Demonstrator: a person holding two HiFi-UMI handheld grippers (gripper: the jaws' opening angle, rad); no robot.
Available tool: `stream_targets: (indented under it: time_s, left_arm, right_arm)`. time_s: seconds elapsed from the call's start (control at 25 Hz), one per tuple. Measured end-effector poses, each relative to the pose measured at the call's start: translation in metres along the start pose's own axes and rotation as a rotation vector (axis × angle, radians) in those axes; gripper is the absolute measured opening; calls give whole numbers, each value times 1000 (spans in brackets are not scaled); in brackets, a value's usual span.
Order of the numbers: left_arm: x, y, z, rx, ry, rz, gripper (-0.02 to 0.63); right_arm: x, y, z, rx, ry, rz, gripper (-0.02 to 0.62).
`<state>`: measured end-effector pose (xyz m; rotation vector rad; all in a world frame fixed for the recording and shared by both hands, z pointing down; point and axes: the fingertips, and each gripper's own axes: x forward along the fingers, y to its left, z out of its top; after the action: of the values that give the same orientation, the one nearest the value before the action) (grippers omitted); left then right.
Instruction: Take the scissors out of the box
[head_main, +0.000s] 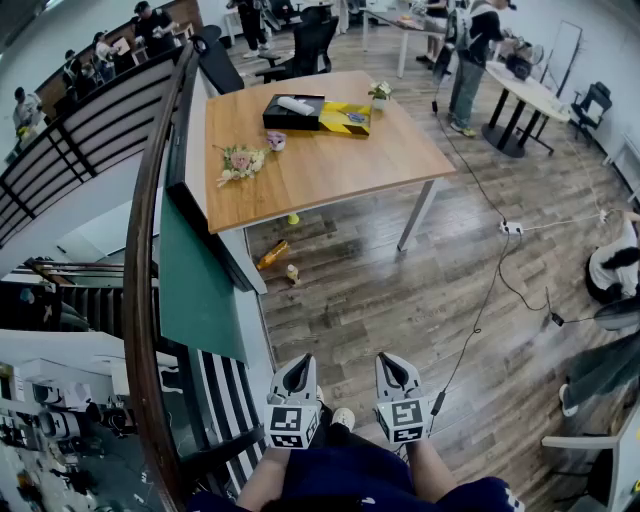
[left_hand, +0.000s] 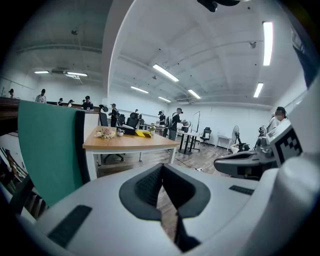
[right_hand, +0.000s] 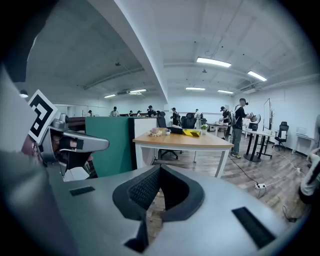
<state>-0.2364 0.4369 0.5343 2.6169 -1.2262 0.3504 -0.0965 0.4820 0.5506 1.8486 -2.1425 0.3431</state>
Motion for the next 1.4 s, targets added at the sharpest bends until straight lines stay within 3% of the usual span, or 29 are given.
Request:
stream_targets:
  time_s: [0.56, 0.76, 0.8, 0.88, 0.96, 1.12, 1.4]
  left_arm:
    - [6, 12, 6, -9, -15, -29, 3]
    - [14, 10, 0, -32, 5, -110, 22]
    - [15, 9, -1, -38, 11, -133, 74]
    - [20, 9, -1, -46, 19, -172, 218]
    - [25, 11, 1, -46, 19, -202, 299]
    - [34, 22, 6, -56, 15, -235, 359]
    - [52, 49, 13, -69, 12, -255, 382]
  right_arm:
    - [8, -6, 9, -20, -5, -43, 9]
    - [13, -14, 8, 41, -22, -78, 12]
    - [15, -14, 8, 50, -25, -70, 49]
    - [21, -12, 10, 62, -30, -39, 227]
    - [27, -10, 13, 72, -37, -18, 306]
    - [39, -9, 19, 79, -34, -19, 368]
    - [68, -3, 27, 62, -9, -25, 377]
